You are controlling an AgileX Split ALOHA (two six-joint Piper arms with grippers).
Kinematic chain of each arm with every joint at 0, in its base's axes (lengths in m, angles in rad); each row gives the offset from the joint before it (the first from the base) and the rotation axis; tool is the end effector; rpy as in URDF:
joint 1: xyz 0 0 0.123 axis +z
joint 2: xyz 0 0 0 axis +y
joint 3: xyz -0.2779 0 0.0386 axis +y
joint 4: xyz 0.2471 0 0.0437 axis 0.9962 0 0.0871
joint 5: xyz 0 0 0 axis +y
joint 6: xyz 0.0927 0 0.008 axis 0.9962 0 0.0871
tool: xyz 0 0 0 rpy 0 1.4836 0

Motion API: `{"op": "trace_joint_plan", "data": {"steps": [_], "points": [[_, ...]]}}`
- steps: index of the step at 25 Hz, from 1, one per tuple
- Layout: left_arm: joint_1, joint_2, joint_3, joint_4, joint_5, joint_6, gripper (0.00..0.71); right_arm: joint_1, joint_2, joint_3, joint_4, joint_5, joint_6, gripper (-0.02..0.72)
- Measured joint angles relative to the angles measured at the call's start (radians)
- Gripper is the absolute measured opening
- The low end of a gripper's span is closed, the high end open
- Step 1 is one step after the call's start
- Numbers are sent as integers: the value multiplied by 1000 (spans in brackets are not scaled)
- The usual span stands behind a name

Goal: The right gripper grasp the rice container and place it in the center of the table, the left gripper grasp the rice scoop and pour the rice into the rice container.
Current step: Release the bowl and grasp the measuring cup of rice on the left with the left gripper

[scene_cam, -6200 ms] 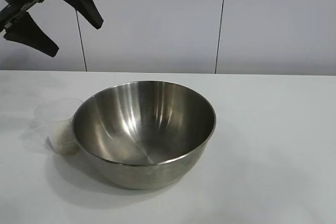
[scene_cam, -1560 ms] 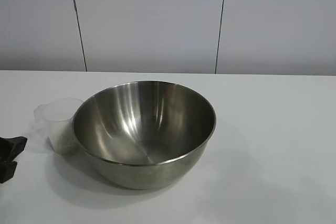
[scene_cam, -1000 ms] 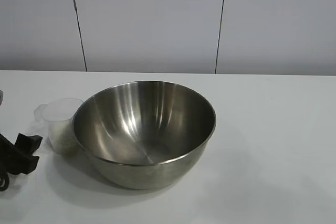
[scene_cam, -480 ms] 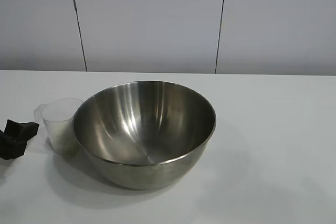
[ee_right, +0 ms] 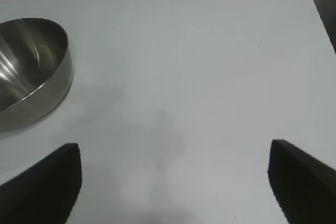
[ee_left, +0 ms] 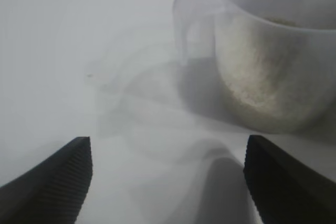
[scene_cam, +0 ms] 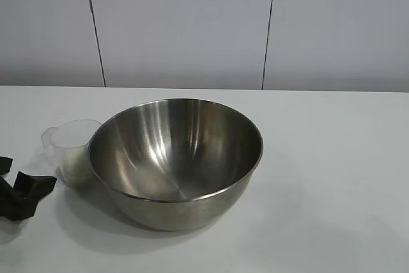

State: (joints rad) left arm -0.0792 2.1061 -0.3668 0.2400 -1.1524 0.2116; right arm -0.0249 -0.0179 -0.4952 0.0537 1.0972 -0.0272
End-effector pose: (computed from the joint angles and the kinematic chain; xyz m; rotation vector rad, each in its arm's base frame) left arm 0.2534 -0.0404 0.0469 0.5305 2.0000 -0.0857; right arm -0.0029 0.0045 0.2716 -0.0065 2.0666 0.0324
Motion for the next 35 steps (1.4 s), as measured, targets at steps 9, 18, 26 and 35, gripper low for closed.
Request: {"op": "trace_joint_plan", "data": {"steps": [9,18,26,35], "points": [[0,6,-61,-19,0,7,572,0,0,0,0,-1,0,661],[0,64,-96,-23,-6,8,570,0,0,0,0,-1,0,661],[0,68,-129,-23,-2,8,570,0,0,0,2,-1,0,661],[0,67,-137,-23,-2,8,570,0,0,0,7,-1,0,661]]}}
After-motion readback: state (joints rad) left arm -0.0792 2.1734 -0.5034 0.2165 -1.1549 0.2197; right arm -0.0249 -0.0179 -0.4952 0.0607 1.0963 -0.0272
